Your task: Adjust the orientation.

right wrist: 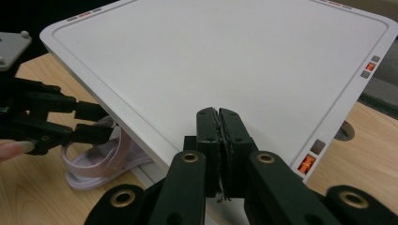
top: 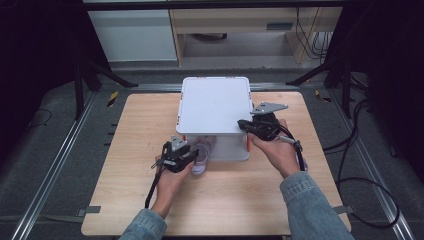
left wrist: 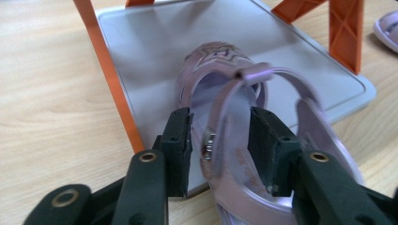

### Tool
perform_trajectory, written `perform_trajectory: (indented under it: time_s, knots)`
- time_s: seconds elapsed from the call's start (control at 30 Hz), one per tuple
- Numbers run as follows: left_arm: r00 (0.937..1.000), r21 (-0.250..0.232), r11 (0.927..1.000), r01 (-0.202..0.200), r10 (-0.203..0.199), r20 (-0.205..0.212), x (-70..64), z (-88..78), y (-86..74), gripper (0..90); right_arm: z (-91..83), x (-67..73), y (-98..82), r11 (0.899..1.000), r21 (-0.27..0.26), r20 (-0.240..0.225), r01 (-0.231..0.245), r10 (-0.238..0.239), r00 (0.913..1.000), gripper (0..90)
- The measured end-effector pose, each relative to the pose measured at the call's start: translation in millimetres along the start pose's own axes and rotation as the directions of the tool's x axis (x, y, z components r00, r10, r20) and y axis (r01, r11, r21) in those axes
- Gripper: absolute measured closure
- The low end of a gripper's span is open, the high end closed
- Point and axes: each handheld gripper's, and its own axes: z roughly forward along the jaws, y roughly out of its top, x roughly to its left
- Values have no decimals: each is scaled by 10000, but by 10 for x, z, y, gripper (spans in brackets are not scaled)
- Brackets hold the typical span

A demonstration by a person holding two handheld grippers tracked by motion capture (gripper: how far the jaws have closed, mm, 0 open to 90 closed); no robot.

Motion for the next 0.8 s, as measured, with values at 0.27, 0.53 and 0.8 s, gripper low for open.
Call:
perform_trajectory:
  time_s: [0.27, 0.53, 0.8]
  knots:
    - [9990, -397, 9988, -289, 303, 332, -6, -211, 49, 686, 2, 1, -1, 10000, -12, 48, 1, -1, 10000, 877]
    - [9933, -197, 9941, -1071, 1078, 417, 33, -461, -27, 859, 3, 6, 3, 10000, 9, 92, 11, -11, 10000, 877]
    - [9888, 619, 9875, -1453, 1427, 438, 57, -429, -261, 872, 3, 14, 5, 10000, 42, 131, 29, -30, 9999, 876]
